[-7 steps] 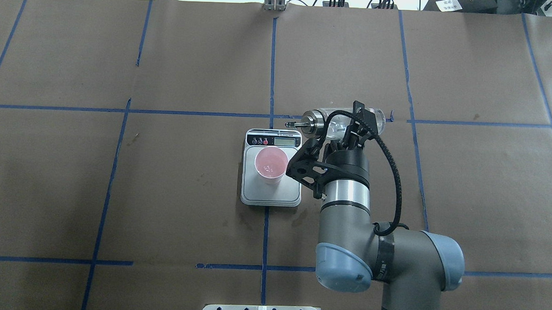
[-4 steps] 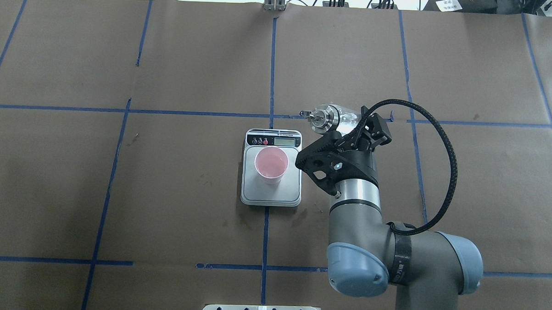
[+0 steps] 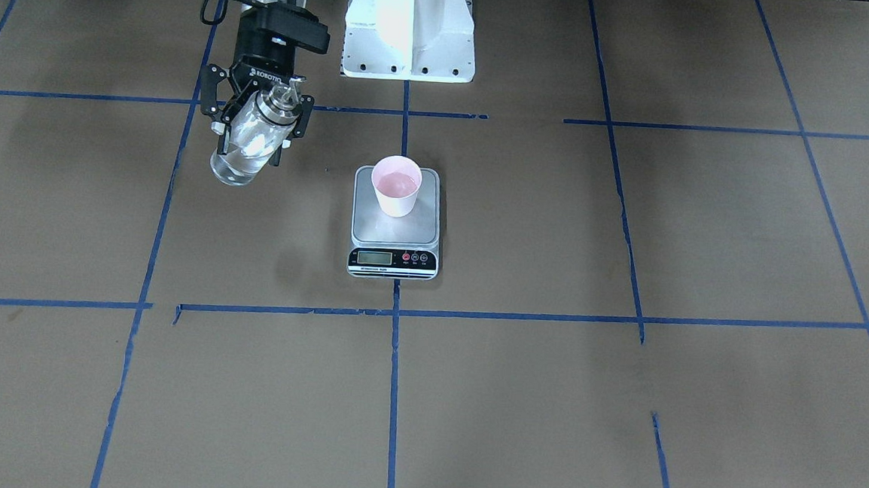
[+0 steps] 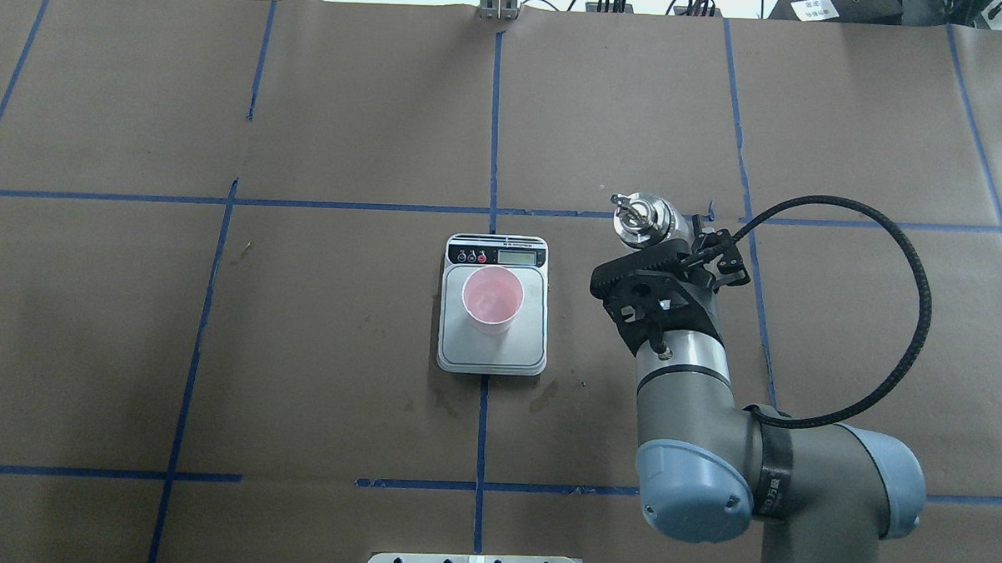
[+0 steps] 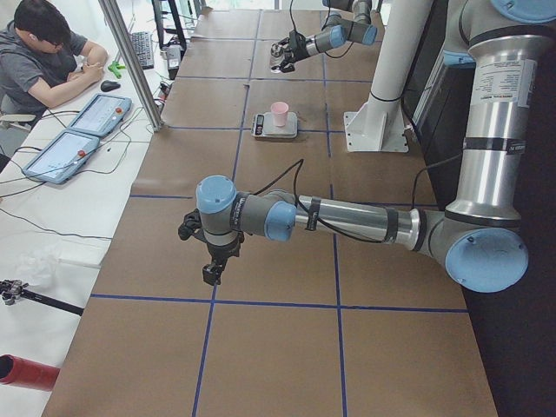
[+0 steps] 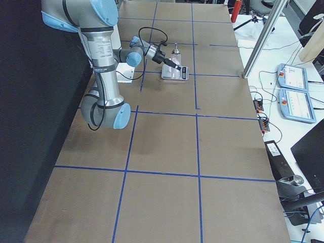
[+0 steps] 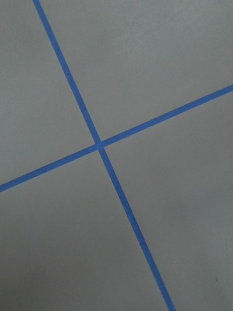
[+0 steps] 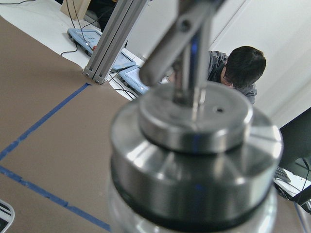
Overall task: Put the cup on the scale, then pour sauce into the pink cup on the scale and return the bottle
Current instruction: 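Turn the dispenser upright and carry it back with the right gripper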
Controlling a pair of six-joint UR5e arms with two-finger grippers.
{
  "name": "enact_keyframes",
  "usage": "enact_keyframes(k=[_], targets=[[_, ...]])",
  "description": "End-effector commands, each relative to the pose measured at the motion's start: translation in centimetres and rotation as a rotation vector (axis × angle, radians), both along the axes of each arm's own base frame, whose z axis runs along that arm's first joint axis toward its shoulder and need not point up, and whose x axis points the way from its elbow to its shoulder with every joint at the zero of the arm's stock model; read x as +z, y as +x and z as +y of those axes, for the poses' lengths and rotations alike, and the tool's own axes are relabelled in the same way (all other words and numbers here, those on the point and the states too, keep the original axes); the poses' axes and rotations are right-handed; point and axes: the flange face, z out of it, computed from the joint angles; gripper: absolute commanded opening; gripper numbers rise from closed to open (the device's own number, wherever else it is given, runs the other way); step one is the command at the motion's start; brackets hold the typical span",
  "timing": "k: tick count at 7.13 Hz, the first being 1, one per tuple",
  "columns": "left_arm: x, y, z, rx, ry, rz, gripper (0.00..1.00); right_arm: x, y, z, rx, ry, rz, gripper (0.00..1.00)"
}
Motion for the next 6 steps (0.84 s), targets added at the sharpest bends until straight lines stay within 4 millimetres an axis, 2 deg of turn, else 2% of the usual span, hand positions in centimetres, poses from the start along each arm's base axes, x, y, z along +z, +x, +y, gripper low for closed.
enact_keyframes(k=[1,2,3,5,6], targets=[[-0.3,0.0,0.0,0.0,0.006,0.001,1.0,0.7,2.2,-2.3,-0.005,-0.115,-0.078,0.0],[-0.6,0.0,0.1,-0.001,0.01,0.001,1.0,1.2,3.6,-4.1,0.004,-0.183,-0.12,0.0],[-0.7,0.0,0.1,-0.001,0.014,0.002,1.0,1.9,4.0,-4.6,0.031,-0.204,-0.14,0.0],[-0.8,0.0,0.1,-0.001,0.016,0.002,1.0,4.5,4.8,-4.4,0.126,-0.258,-0.239,0.0],[-0.9,0.0,0.0,-0.001,0.019,0.002,1.0,5.9,5.2,-4.2,0.138,-0.269,-0.226,0.0]])
